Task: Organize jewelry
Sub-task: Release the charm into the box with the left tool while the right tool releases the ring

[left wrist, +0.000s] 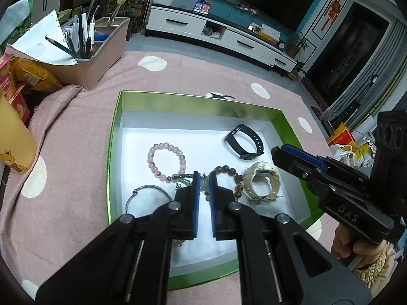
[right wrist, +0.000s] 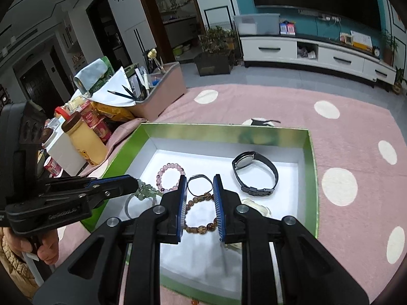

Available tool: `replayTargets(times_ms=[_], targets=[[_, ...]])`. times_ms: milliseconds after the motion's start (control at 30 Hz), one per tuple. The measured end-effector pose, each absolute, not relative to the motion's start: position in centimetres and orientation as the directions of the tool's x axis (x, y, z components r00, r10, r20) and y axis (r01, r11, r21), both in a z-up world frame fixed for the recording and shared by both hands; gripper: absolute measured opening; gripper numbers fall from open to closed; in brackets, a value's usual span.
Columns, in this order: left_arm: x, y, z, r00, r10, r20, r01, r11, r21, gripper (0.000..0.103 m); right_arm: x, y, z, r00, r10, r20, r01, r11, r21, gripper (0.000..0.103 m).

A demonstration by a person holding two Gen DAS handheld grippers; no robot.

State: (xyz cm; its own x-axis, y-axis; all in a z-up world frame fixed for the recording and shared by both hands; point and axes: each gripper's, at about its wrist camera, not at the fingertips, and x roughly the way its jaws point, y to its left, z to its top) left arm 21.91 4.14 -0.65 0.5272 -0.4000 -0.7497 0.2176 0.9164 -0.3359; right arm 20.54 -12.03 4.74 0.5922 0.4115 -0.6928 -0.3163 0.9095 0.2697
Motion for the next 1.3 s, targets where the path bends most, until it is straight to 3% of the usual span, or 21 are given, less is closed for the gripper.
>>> replayTargets(times_ms=[433,1067,1300], targets=[[23.3,3.4,-3.1,0.451,-0.372,-0.811,0.193,0.928,-0.319,0.007,24.4,-11.1,3.2,0.51,0.417,-0.752,-0.255,0.909,0.331,0.021],[24.4,3.4,-3.5,0.459,-0.328,-0.825,0.182,0.944,-0.274,0.007,27.9,-10.7,1.1,0.435,0.44,-0.786,-0.154,0.896,0.417,0.021],[23.9,3.6,-2.6,0.48,-0.331,-0.813,0.181,0.944,-0.277,0.029,27.0,-11.6,1.9,0.468,0.459,-0.755,-0.143,0.883,0.448,0.03]])
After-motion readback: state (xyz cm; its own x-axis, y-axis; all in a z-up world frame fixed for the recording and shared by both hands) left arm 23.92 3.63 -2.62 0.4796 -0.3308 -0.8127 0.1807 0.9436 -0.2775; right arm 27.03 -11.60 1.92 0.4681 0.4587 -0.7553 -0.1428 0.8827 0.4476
